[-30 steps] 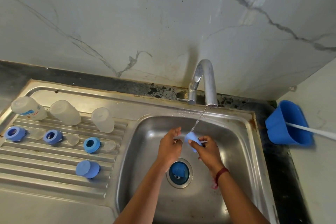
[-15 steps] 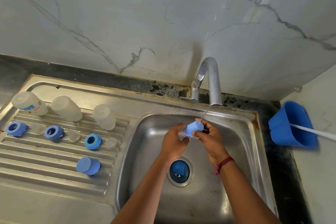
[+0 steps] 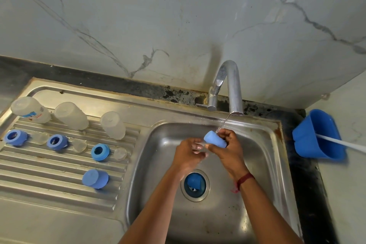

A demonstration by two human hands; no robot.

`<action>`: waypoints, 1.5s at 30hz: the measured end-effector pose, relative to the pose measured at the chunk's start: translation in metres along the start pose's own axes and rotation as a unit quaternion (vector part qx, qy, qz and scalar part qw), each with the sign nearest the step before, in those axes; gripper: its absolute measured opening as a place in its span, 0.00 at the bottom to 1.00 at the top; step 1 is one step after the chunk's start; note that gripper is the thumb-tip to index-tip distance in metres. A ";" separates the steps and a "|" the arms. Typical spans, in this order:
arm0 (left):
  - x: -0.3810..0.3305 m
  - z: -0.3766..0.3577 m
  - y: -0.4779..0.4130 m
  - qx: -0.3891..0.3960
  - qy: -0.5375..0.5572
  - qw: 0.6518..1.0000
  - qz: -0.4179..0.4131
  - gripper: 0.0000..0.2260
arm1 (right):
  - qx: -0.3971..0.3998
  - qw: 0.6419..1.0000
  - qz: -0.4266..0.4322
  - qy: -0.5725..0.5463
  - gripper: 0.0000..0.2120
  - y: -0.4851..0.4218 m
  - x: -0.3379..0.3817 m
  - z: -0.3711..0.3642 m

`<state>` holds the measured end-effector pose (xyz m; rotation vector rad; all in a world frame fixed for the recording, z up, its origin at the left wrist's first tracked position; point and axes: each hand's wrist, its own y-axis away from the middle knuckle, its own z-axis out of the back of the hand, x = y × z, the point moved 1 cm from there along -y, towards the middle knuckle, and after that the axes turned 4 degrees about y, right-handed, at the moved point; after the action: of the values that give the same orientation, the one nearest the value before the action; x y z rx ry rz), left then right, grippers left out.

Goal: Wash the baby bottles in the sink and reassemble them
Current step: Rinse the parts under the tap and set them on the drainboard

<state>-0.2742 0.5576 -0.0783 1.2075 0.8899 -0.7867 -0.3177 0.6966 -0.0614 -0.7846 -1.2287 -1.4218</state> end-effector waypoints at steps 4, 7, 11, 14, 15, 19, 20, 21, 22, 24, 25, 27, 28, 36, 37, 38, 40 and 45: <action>-0.010 0.001 0.001 -0.019 0.093 0.995 0.003 0.16 | 0.000 0.998 -0.002 -0.059 0.24 0.002 0.001 0.004; -0.022 -0.003 0.006 -0.009 0.177 0.984 0.003 0.12 | 0.016 0.992 -0.029 -0.126 0.23 0.003 0.000 0.005; -0.024 -0.009 0.008 0.009 0.167 0.986 -0.022 0.09 | 0.046 0.968 -0.083 -0.231 0.24 0.004 -0.001 0.007; -0.021 -0.013 0.011 0.010 0.139 0.989 -0.047 0.11 | 0.039 0.949 -0.122 -0.290 0.23 0.006 -0.002 0.007; -0.020 -0.014 0.012 0.005 0.133 0.990 -0.047 0.11 | 0.032 0.942 -0.135 -0.304 0.23 0.007 -0.004 0.006; -0.015 -0.012 0.012 0.001 0.098 0.994 -0.041 0.14 | -0.008 0.930 -0.150 -0.335 0.19 0.006 -0.006 0.000; -0.013 -0.010 0.012 -0.005 0.087 0.996 -0.034 0.14 | -0.018 0.932 -0.146 -0.330 0.19 0.005 -0.006 -0.001; -0.011 -0.007 0.012 -0.017 0.076 0.997 -0.025 0.14 | -0.024 0.938 -0.138 -0.318 0.20 0.004 -0.005 -0.002; -0.007 -0.005 0.011 -0.034 0.066 0.997 -0.012 0.14 | -0.027 0.947 -0.129 -0.294 0.22 0.002 -0.005 -0.003; -0.001 0.000 0.012 -0.065 0.053 0.996 0.004 0.12 | -0.018 0.968 -0.099 -0.228 0.25 0.002 -0.002 -0.003; 0.001 0.002 0.012 -0.072 0.055 0.996 0.008 0.12 | -0.009 0.979 -0.083 -0.189 0.26 0.003 0.000 -0.004; 0.005 0.005 0.013 -0.077 0.065 0.995 0.014 0.12 | 0.003 0.994 -0.048 -0.098 0.29 0.004 0.003 -0.006; 0.005 0.005 0.014 -0.077 0.068 0.995 0.015 0.12 | 0.002 0.998 -0.032 -0.053 0.30 0.003 0.003 -0.007; -0.001 0.006 0.014 -0.100 0.096 0.990 -0.007 0.14 | -0.030 0.987 0.073 0.142 0.24 0.006 0.001 -0.014; -0.001 0.007 0.013 -0.105 0.097 0.990 -0.011 0.14 | -0.053 0.987 0.070 0.134 0.24 0.006 -0.001 -0.014; -0.001 0.006 0.012 -0.111 0.099 0.989 -0.014 0.14 | -0.076 0.986 0.066 0.135 0.24 0.005 -0.003 -0.014; -0.002 0.007 0.012 -0.121 0.092 0.988 -0.010 0.15 | -0.058 0.987 0.063 0.135 0.23 0.006 -0.005 -0.016; -0.002 0.008 0.012 -0.125 0.083 0.989 -0.010 0.16 | -0.089 0.987 0.062 0.116 0.22 0.013 -0.003 -0.022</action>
<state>-0.2636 0.5523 -0.0702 1.0541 1.1042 -0.5761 -0.3013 0.6779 -0.0667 -0.7775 -0.8700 -1.4880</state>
